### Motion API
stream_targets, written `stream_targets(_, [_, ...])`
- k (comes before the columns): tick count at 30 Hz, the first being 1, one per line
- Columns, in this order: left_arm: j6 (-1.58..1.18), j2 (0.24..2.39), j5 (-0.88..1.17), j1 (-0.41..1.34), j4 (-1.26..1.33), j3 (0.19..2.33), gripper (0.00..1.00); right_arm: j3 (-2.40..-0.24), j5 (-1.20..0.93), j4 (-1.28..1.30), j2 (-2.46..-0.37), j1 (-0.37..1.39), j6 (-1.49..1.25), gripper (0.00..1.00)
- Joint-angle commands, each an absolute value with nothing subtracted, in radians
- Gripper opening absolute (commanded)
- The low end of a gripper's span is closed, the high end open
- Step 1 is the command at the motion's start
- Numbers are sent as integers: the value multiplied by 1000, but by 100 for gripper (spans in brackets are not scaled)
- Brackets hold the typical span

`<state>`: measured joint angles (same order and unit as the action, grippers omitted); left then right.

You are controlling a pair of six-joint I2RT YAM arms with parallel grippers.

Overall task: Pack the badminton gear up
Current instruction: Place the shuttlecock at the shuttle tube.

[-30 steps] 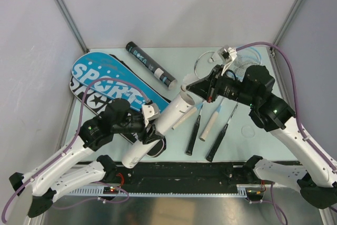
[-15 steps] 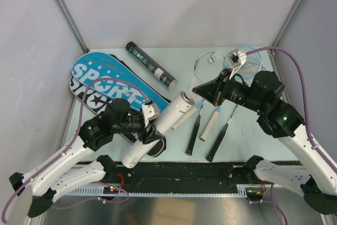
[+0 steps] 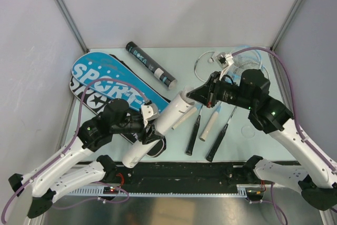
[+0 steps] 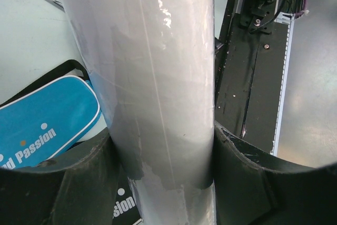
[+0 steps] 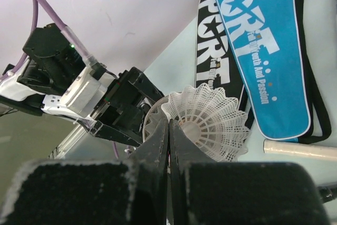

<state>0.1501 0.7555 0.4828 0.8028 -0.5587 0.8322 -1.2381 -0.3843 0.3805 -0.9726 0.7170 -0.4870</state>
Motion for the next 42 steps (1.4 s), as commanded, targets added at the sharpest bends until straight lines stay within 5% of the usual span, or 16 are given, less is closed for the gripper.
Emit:
stream_targets(1, [159,733,510,806,-493,839,48,-1228,-449,327,-1013,724,-520,0])
stream_targets(20, [161,741,506,807,-489,839,48,-1190,-622,313,-1097,764,-527,9])
stream_targets(26, [158,745,505,807,-489,841,48,-1189,-649,300,-1063,722,-538,27])
stream_targets(32, [158,740,523,807,-488,838,48,-1190,-700,310,-997,634,-555,59])
stream_targets(42, [152,769,531,806,-489,839,48,-1189,-783,267,-916,446,-549,70])
